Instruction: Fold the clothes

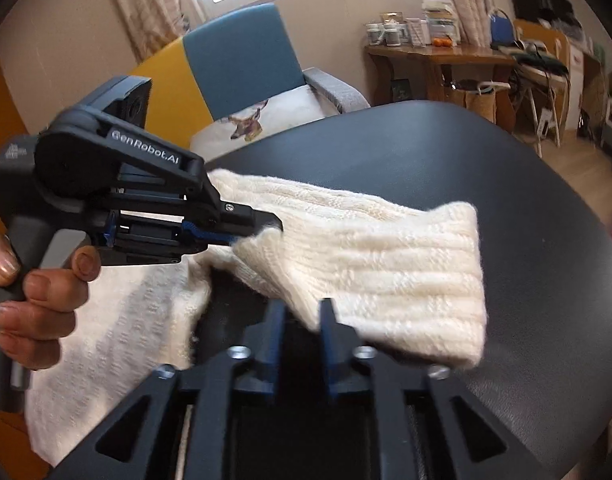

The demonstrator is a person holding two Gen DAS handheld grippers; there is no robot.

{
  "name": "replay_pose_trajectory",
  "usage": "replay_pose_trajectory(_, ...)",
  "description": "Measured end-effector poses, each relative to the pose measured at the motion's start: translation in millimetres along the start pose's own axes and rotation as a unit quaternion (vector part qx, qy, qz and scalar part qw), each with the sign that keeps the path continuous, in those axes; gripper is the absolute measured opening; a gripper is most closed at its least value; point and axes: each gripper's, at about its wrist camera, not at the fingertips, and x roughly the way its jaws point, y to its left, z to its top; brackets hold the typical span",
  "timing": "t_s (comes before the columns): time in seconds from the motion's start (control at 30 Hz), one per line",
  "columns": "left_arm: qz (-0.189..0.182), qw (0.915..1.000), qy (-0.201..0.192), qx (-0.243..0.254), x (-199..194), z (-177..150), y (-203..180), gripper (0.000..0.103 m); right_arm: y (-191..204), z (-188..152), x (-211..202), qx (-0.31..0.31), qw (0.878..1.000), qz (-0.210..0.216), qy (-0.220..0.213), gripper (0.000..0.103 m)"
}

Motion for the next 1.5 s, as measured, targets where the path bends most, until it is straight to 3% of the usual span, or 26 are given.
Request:
replay_pose_trajectory(0.13,-0.009,0.9994,-0.025,0.021,-23.0,8.6,-14.2,0.006,-26.4,-8.3,-21.3,0.082,0.996,0.033,-0.018,0.027)
replay_pose_trajectory(0.3,-0.033,0.9946,-0.082,0.054,-93.0,31.8,-34.8,0.006,-41.4,-24.1,-27.6,0.131,0.991,0.038,0.000,0.027)
replay_pose_trajectory(0.5,-0.041,0.9833,-0.159,0.078,-192.5,52.4,-37.8,0.006,-29.0,-33.7,-21.9,0.143,0.989,0.040,0.019,0.027)
replay_pose_trajectory(0.67,-0.031,0.9714,-0.225,0.070,-275.2,60.7,-11.1,0.006,-1.3,-30.6,-13.4,0.126,0.990,0.058,0.028,0.027)
replay_pose_trajectory(0.77,-0.011,0.9672,-0.245,0.064,-305.5,65.0,9.0,0.006,15.9,-19.8,0.6,0.118,0.991,0.055,0.034,0.027)
replay_pose_trajectory(1.0,0.003,0.9652,-0.256,0.053,-330.8,58.3,50.1,0.006,55.9,6.1,35.4,0.101,0.993,0.045,0.048,0.027)
replay_pose_trajectory(1.13,-0.022,0.9630,-0.262,0.057,-348.5,52.2,60.6,0.006,70.6,9.2,57.1,0.109,0.991,0.048,0.056,0.028)
replay_pose_trajectory(1.27,-0.050,0.9581,-0.270,0.080,-365.8,49.3,54.1,0.006,71.7,9.8,73.2,0.147,0.986,0.063,0.051,0.030)
replay_pose_trajectory(1.33,-0.045,0.9568,-0.272,0.093,-370.0,48.3,47.7,0.006,69.2,9.4,80.7,0.174,0.981,0.078,0.048,0.030)
replay_pose_trajectory(1.5,-0.049,0.9563,-0.267,0.108,-377.1,46.2,39.9,0.006,68.2,18.0,90.8,0.195,0.978,0.066,0.032,0.032)
